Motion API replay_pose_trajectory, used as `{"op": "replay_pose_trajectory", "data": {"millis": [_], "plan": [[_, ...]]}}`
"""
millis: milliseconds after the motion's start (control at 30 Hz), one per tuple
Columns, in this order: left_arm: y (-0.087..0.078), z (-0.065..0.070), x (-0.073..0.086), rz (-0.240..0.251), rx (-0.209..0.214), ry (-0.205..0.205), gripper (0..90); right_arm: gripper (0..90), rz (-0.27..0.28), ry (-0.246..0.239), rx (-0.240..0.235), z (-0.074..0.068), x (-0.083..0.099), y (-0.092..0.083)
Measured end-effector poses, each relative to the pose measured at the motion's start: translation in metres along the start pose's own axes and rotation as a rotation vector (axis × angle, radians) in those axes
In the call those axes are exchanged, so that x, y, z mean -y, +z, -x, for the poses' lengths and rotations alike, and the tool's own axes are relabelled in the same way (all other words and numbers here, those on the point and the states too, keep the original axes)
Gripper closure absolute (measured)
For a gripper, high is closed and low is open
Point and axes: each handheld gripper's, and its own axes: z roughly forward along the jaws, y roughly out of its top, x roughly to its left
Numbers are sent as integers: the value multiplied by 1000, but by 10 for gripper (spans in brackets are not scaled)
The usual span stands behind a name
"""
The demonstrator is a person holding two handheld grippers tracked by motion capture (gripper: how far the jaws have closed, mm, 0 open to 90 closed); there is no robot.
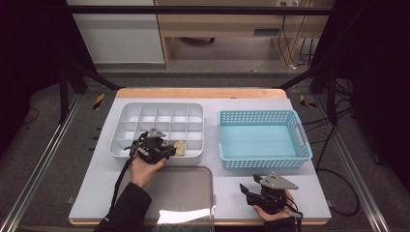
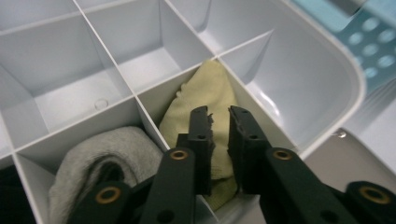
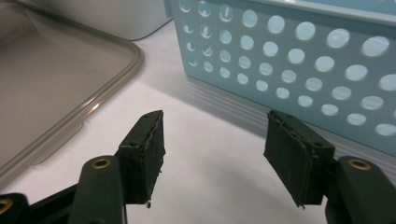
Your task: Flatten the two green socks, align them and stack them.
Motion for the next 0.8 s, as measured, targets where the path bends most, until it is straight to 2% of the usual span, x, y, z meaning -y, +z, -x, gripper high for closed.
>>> {"op": "replay_pose_trajectory", "data": {"millis": [167,267,300,500,800], "plan": [[-24,0,2,73,27,5,700,376,9,6,2,1,-1,-1],[-32,0,6,92,31,-1,674,377,14,19,-6,0,-2,-2],[-41,0,10,114,40,-3,664,377,14,19,-8,0,-2,-2],[-72,-3,27,192,28,-4,614,374,18,34,-22,-2,-5,-2],[-107,-5,61,234,13,-13,572,374,33,52,-39,-6,-7,0]]}}
